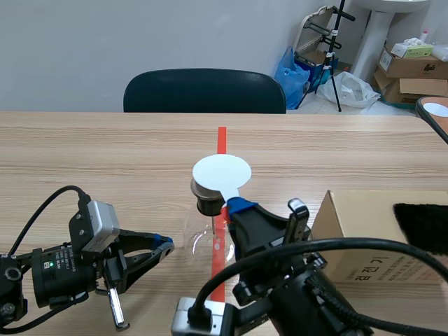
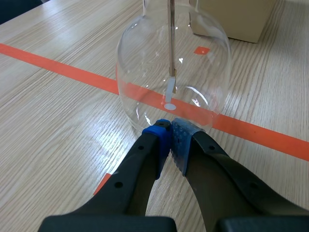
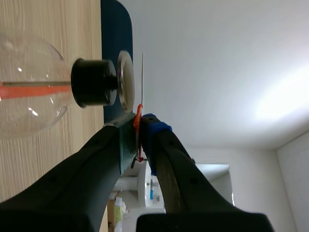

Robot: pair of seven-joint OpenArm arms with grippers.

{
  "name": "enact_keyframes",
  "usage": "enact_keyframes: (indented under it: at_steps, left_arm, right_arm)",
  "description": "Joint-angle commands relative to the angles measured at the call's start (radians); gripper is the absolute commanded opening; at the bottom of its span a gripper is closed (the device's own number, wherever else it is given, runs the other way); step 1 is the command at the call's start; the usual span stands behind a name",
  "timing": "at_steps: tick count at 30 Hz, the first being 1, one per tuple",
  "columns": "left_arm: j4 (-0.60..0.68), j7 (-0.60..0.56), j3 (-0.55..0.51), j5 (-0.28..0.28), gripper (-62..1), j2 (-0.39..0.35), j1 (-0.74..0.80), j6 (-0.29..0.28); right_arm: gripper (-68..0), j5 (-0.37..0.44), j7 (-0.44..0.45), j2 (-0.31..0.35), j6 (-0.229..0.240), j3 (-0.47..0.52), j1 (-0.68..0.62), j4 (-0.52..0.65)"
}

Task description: Do the electroscope experiment

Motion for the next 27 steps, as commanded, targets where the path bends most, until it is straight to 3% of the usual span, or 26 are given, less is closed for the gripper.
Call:
enact_keyframes:
  at_steps: [1,15,27]
  left_arm:
    - [0.009,-0.012,0.000,-0.013,-57.8,0.000,0.000,0.001]
    - [0.009,-0.012,0.000,-0.013,-57.8,0.000,0.000,0.001]
    - [0.009,-0.012,0.000,-0.013,-57.8,0.000,0.000,0.001]
  right_arm:
    - [-66.4,-0.001,-0.031,0.005,-0.011,0.002,0.012,0.018]
    - [-66.4,-0.001,-0.378,0.005,-0.011,0.002,0.012,0.018]
    - [-66.4,-0.001,-0.521,0.005,-0.011,0.002,0.012,0.018]
